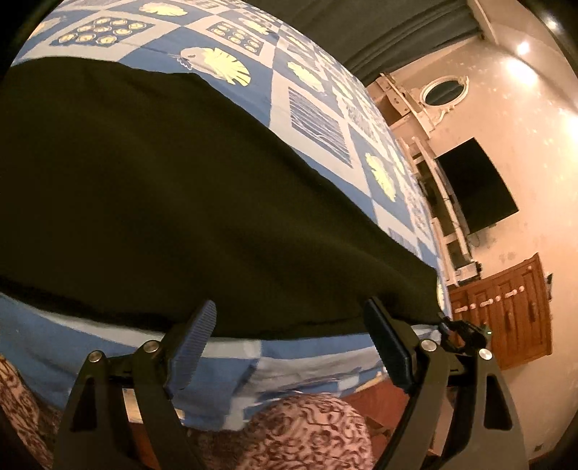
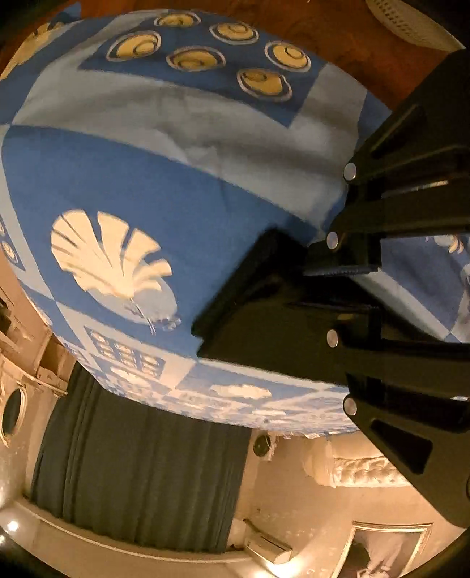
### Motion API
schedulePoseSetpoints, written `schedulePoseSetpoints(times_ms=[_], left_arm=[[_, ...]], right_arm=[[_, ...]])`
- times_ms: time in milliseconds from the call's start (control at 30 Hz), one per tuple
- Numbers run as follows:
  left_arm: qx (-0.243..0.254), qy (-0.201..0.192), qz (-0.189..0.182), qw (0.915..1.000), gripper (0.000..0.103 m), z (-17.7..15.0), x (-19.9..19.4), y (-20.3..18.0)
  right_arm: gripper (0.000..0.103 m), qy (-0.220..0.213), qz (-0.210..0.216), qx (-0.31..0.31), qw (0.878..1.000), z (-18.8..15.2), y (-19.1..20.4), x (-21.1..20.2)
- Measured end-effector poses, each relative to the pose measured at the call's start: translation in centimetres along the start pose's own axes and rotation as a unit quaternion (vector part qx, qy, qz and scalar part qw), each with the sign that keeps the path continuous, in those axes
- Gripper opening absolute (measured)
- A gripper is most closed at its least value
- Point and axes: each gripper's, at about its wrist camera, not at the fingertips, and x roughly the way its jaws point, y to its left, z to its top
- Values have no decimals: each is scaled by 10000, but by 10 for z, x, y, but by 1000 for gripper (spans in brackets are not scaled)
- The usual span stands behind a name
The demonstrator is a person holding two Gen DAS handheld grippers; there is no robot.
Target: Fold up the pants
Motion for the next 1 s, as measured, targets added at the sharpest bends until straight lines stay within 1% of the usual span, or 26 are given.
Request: schedulePoseSetpoints(times_ms=[67, 133, 167, 200, 233, 267, 333, 367, 400, 433, 500, 600, 700, 733, 800, 900, 1000], left_arm=[[-76, -4, -209, 9998, 83, -5, -2, -4], [-156, 7, -424, 9990, 83, -9, -2, -7], [-206, 20, -551, 9983, 83, -12, -1, -9], [-279, 59, -705, 9971, 83, -16, 2, -12], [-335, 97, -796, 9962, 83, -18, 5, -14], [-397, 135, -856, 9954, 83, -20, 9, -15], [-494, 190, -908, 9945, 83, -23, 15, -17], [-511, 192, -917, 9943, 83, -24, 17, -17], [-517, 161, -907, 9944, 83, -25, 19, -17], [-513, 134, -882, 9947, 83, -25, 19, -18], [-509, 88, -834, 9952, 83, -24, 18, -16], [-573, 45, -829, 9949, 83, -24, 12, -10], [-651, 17, -805, 9946, 83, -23, 8, -1], [-684, 16, -794, 9945, 83, -23, 7, 2], [-787, 18, -777, 9939, 83, -24, 4, 8], [-896, -20, -781, 9929, 83, -24, -3, 18], [-918, -77, -746, 9930, 83, -22, -9, 24]], right_arm=[[19, -103, 151, 143, 9997, -7, 4, -5], [33, -109, 400, 315, 9986, -21, 9, -9], [37, -87, 499, 390, 9980, -29, 10, -10], [37, -9, 656, 458, 9968, -40, 13, -9], [38, 158, 824, 503, 9952, -56, 18, -4], [41, 303, 905, 506, 9942, -67, 24, 3], [44, 884, 1114, 421, 9889, -101, 38, 23], [44, 1185, 1182, 366, 9852, -116, 45, 35], [44, 1558, 1258, 343, 9791, -136, 52, 50], [44, 1862, 1304, 346, 9732, -153, 57, 64], [44, 2194, 1261, 319, 9669, -176, 64, 84], [45, 2231, 1168, 276, 9674, -192, 67, 102], [45, 2016, 1284, 258, 9707, -197, 71, 107], [45, 1982, 1260, 218, 9718, -197, 74, 109], [45, 1932, 1196, 266, 9735, -198, 76, 108], [45, 1881, 1004, 31, 9770, -199, 87, 102], [47, 1923, 987, 113, 9763, -198, 88, 92]])
